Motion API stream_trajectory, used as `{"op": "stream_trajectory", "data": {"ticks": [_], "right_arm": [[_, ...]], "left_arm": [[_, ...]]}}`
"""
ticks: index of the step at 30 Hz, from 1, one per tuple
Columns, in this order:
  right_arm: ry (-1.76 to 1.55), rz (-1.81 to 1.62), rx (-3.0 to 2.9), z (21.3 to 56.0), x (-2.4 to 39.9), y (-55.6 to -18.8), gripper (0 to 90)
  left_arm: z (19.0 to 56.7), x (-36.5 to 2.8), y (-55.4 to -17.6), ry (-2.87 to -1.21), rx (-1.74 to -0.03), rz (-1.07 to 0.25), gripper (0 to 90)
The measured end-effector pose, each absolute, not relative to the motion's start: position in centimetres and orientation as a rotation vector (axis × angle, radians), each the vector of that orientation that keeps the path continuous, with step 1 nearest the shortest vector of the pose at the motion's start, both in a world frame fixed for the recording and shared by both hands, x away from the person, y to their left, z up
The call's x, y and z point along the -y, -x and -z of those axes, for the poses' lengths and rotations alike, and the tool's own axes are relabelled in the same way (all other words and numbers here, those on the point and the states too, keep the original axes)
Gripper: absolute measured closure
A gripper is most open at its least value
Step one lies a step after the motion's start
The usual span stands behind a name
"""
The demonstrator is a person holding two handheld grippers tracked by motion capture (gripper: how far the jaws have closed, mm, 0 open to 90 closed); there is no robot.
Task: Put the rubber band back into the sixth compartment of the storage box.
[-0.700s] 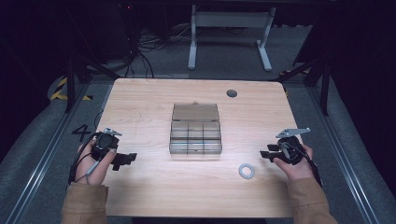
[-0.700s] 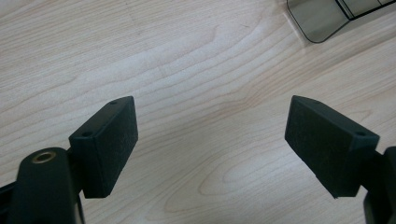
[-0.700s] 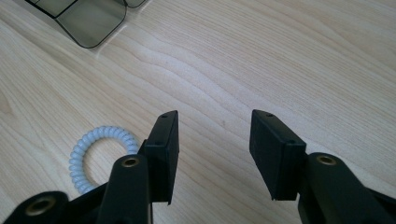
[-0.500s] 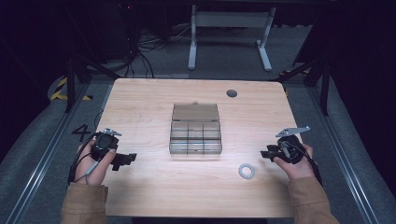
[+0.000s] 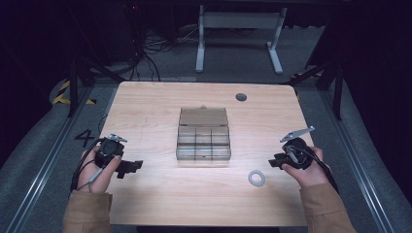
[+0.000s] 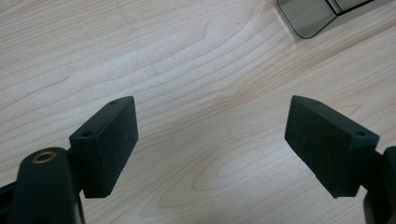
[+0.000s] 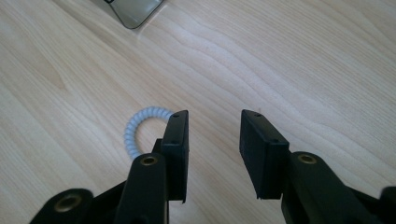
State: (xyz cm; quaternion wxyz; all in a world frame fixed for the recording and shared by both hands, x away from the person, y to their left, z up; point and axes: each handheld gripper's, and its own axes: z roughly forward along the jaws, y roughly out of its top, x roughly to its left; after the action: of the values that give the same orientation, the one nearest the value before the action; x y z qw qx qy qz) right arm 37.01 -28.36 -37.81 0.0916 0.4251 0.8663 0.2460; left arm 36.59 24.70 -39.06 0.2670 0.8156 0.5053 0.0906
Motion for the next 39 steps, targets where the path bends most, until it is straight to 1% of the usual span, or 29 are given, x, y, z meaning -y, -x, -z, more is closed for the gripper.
{"op": "stream_trajectory", "data": {"ticks": [4,21,39], "right_arm": [[-1.259,-0.685,-2.589,37.2,27.3,-36.6,64.5],[-1.233,-0.656,-2.631,36.7,25.9,-35.9,64.4],[-1.258,-0.634,-2.703,39.0,25.0,-36.9,65.4]], "left_arm": [[39.0,-24.6,-36.5,-2.207,-1.358,-0.240,17.9],[38.9,-24.7,-36.4,-2.209,-1.353,-0.240,17.9],[38.9,-24.6,-36.4,-2.218,-1.348,-0.238,17.9]]}}
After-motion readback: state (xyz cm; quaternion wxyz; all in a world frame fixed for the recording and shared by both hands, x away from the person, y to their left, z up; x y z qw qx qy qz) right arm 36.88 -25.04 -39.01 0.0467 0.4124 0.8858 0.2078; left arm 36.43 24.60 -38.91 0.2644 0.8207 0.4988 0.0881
